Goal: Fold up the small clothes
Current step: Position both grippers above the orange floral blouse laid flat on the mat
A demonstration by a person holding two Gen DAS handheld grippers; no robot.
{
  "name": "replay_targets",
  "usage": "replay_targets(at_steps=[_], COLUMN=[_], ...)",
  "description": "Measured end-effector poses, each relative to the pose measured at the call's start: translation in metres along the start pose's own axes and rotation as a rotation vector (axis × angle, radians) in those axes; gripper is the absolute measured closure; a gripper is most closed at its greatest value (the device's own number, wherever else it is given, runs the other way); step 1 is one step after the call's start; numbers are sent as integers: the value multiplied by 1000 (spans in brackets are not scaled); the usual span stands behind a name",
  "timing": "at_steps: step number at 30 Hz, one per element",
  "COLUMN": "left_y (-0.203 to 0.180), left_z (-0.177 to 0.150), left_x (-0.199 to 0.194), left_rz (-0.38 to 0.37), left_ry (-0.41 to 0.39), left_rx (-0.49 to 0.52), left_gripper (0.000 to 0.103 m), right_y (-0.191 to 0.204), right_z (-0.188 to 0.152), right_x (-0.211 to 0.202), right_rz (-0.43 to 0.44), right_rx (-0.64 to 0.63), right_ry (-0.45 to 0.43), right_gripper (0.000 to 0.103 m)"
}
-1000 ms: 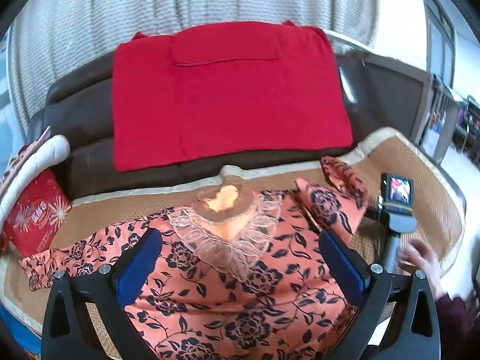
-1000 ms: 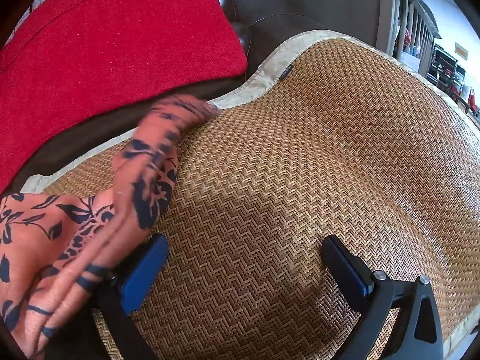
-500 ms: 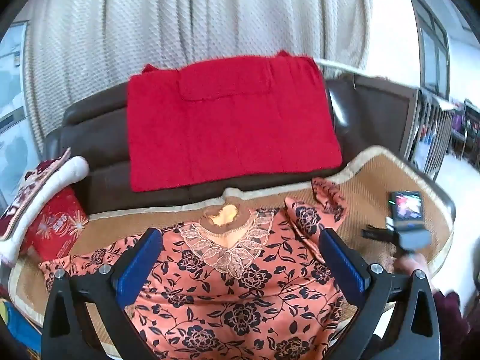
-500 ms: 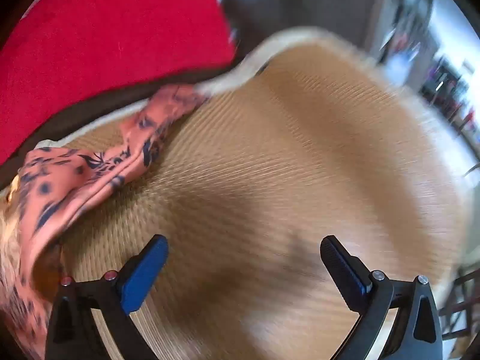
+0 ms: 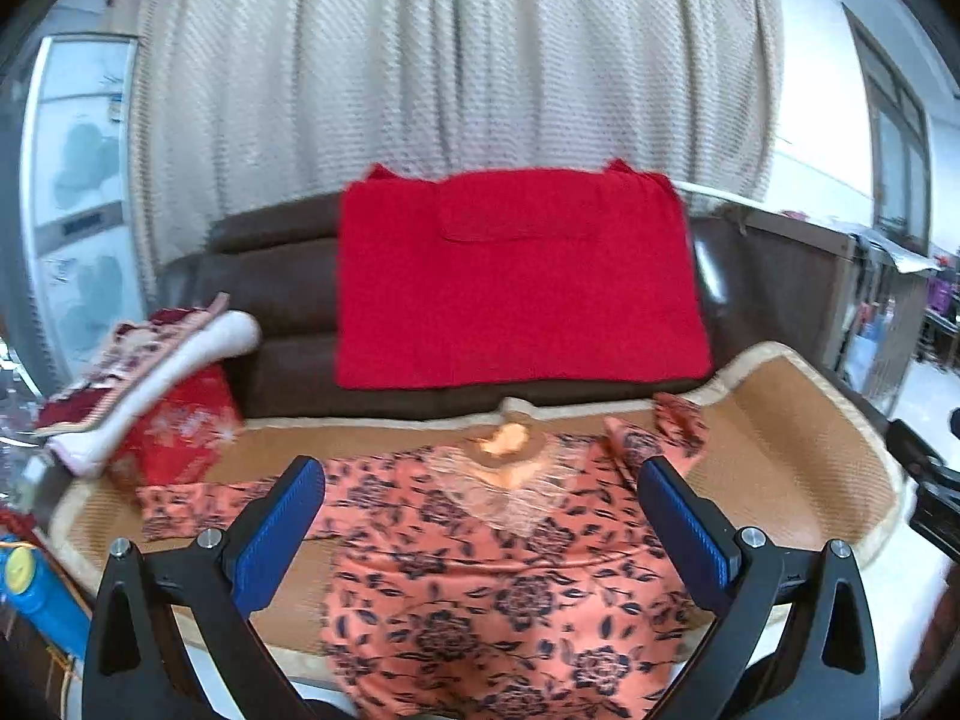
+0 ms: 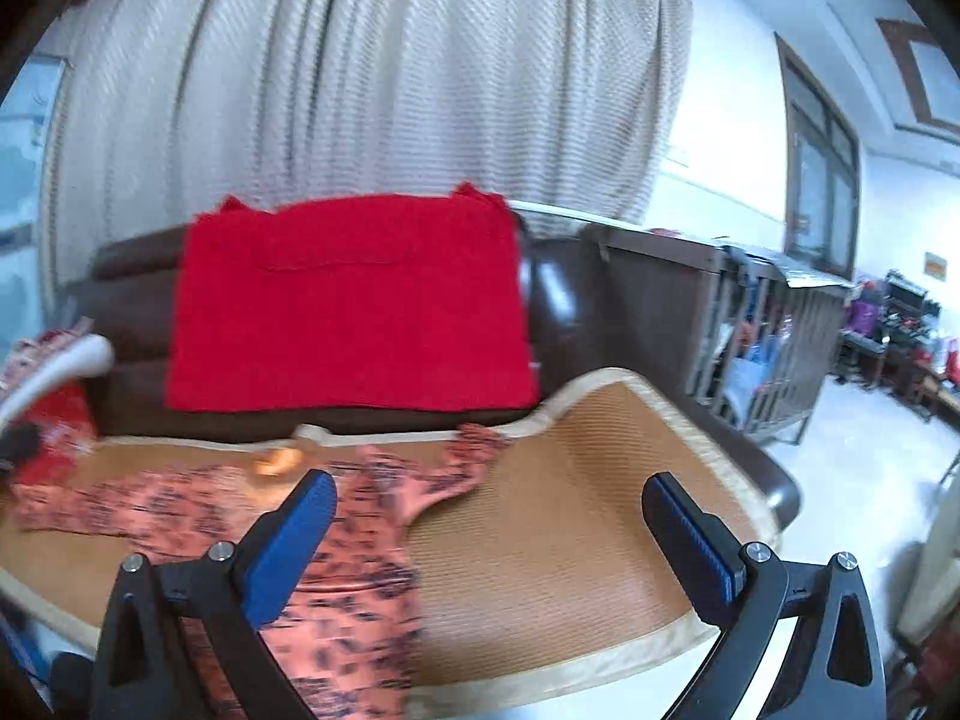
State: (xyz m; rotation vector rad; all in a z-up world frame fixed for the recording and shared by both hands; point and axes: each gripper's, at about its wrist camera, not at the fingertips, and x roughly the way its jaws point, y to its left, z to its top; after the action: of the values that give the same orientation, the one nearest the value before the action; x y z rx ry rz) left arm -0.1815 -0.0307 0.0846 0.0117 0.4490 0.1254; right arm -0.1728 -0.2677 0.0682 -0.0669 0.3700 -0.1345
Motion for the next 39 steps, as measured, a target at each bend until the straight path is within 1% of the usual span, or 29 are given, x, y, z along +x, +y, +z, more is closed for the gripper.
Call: replay_targets(at_steps=[2, 5, 9, 11, 14, 17, 18, 23, 29, 34, 39], left_y=[12, 32, 51, 59, 69, 77, 73, 81, 89, 91, 91], left_z=[-2, -3, -8, -10, -13, -17, -18, -25, -31, -31, -30], left_x=[-7, -16, -24, -26, -21, -11, -10, 13, 33, 39, 44], left_rz=[42, 98, 150, 164, 173, 181, 186, 186, 194, 208, 215], left_ry=[-12, -33, -64, -70, -62, -47, -44, -1, 32, 44, 51], left_rx=[-7, -22, -38, -45, -65, -78, -79, -92, -106, -112, -107], left_gripper=[0, 0, 0, 0, 0, 0, 0, 0, 0, 0, 0], right_y=[20, 46, 72, 86, 107, 117, 120, 138, 155, 168, 172], right_z=[0, -2, -6, -10, -11, -13, -14, -17, -18, -19, -19], right_x=[-17, -29, -33, -36, -31, -25, -21, -1, 19, 30, 38], right_rz=[36, 87, 128, 134, 142, 155, 154, 153, 155, 159, 173], right_rx=[10, 7, -25, -39, -68, -73, -77, -92, -116, -133, -134], right_ry=[-4, 9, 25, 21, 33, 44, 48, 77, 103, 111, 119], right_gripper=[0, 0, 0, 0, 0, 0, 0, 0, 0, 0, 0])
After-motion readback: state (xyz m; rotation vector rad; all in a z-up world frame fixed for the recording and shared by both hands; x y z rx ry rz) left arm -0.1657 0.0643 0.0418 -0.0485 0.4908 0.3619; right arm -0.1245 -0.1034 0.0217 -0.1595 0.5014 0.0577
